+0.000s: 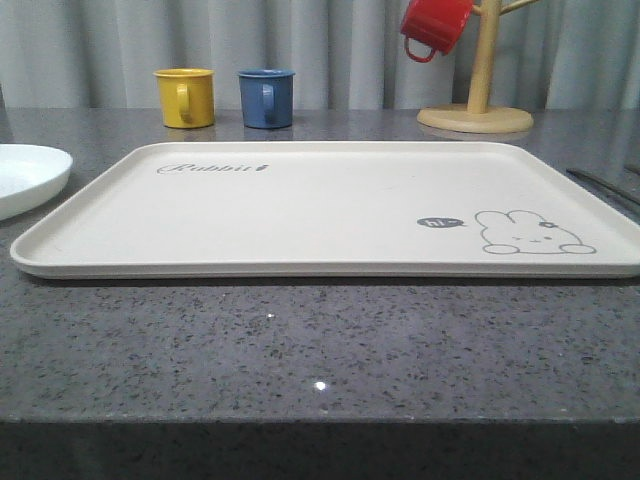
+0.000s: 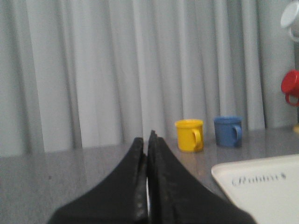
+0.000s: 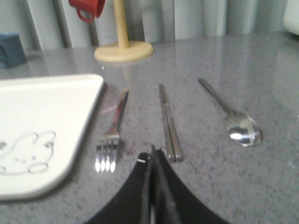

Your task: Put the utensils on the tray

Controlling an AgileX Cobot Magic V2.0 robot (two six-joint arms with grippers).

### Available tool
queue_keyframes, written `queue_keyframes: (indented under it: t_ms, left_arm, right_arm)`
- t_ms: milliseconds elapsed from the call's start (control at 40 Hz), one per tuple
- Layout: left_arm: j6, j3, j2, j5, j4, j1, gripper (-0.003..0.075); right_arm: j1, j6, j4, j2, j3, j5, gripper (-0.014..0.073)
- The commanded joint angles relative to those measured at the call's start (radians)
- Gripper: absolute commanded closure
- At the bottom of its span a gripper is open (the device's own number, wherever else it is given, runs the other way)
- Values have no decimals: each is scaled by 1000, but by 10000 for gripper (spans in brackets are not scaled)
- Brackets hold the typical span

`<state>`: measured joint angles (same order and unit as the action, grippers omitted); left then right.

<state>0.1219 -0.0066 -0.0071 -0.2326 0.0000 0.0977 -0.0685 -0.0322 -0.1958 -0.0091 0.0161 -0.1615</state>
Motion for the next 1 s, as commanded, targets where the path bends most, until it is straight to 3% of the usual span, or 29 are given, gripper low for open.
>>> queue_keyframes:
  t_ms: [0,250,400,649,724,824,899,974]
  left_arm:
    - [-7,-102,-12,-87,0,-3,738]
    - [-7,-403,170,201,0,-3,738]
    - [-7,-534,328,373,0,-3,738]
    - [-7,-553,421,398,0,-3,738]
    - [-7,-553,421,398,0,-3,722]
    - [-7,-553,421,398,0,-3,568]
    - [-7,-553,421,399,0,-3,367]
    - [-7,-553,421,399,0,-3,178]
  right_arm:
    - [-6,-6,-44,-16,141,47,715]
    - [-6,-7,-16,165,443,-163,714]
    - [-5,-7,-14,349,565,-194,714]
    - [-5,-7,-14,430,605,-191,711]
    - [-5,-7,-5,429,605,-191,666]
    - [-5,-7,-5,429,605,-195,464]
    - [-5,-7,-5,429,605,-201,247]
    - [-5,-7,-5,429,604,-201,88]
